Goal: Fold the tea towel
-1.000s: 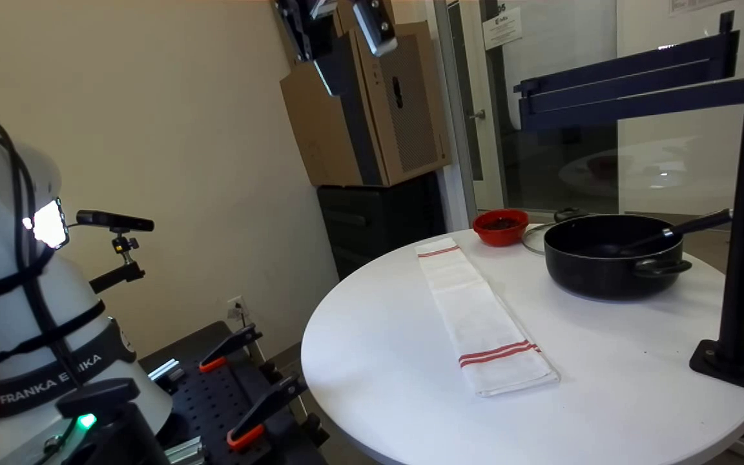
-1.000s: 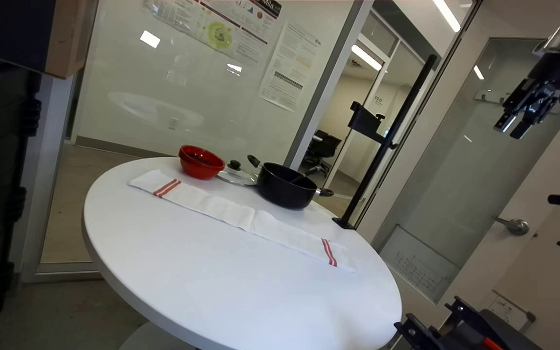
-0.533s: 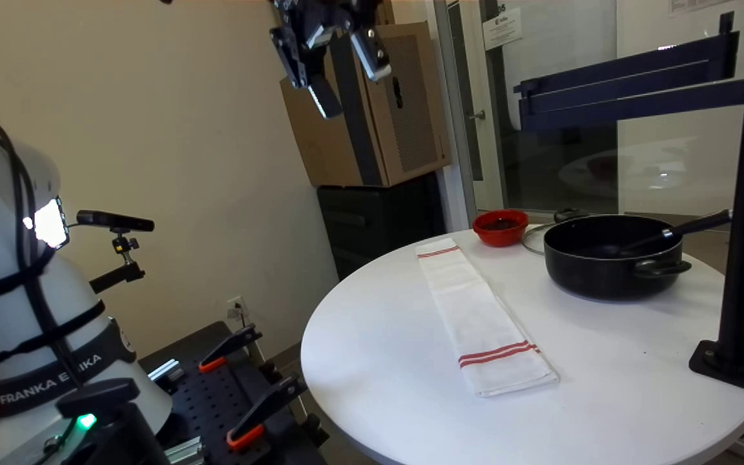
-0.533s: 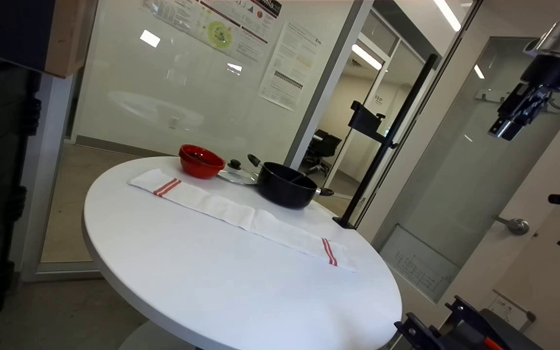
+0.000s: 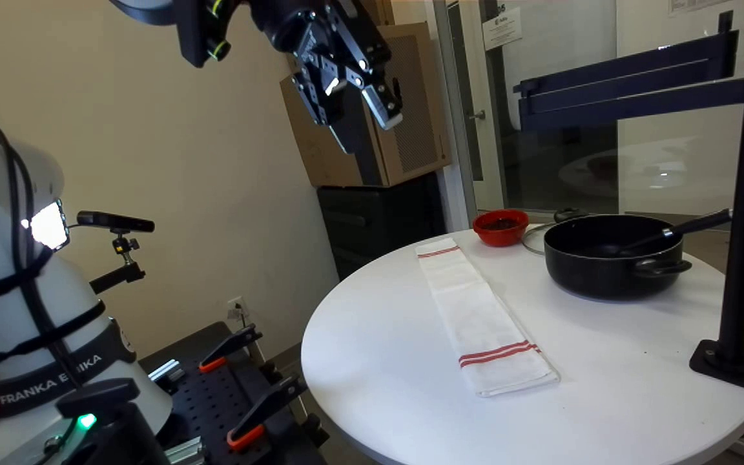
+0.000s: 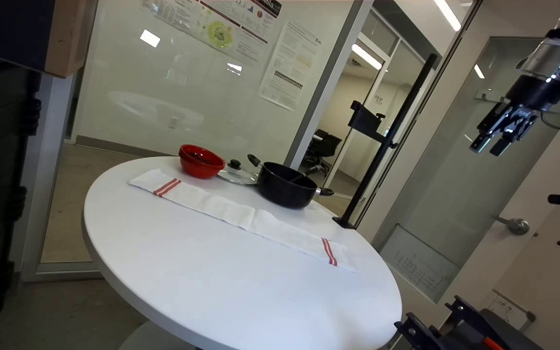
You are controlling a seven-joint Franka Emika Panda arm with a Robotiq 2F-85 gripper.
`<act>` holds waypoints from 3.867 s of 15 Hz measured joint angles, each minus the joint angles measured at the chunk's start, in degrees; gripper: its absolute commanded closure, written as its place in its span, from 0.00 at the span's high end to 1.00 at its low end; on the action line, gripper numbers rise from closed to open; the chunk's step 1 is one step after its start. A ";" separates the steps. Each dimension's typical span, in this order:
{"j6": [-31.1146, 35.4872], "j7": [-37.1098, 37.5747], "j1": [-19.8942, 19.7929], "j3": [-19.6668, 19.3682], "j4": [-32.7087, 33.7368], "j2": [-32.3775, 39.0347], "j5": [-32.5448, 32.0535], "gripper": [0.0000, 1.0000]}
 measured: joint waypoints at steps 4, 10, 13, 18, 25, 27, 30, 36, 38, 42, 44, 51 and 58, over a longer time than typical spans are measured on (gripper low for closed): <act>8.67 6.84 -5.69 1.43 -1.00 7.72 -2.68 1.00; 8.86 7.26 -6.60 1.09 0.01 16.08 -2.16 1.00; 8.81 7.32 -6.63 1.10 -0.13 15.55 -2.23 1.00; 13.10 15.38 -7.11 1.68 -2.41 16.54 -1.83 1.00; 24.64 27.22 -8.01 3.92 -2.05 25.39 -0.89 1.00; 26.81 29.73 -8.55 4.60 -1.31 29.40 -1.79 1.00; 28.47 31.44 -8.41 4.07 0.91 36.26 -2.77 1.00; 30.87 30.08 -3.06 -0.90 7.93 49.41 1.63 1.00; 32.34 27.74 -1.32 -0.94 10.21 52.92 6.64 1.00; 34.68 22.17 -0.39 2.79 14.45 58.40 16.87 1.00; 34.73 19.33 -1.14 5.92 16.73 60.51 21.18 1.00; 34.56 13.31 -4.46 10.65 25.98 69.90 26.37 1.00; 34.60 12.01 -4.85 9.36 33.87 80.95 26.37 1.00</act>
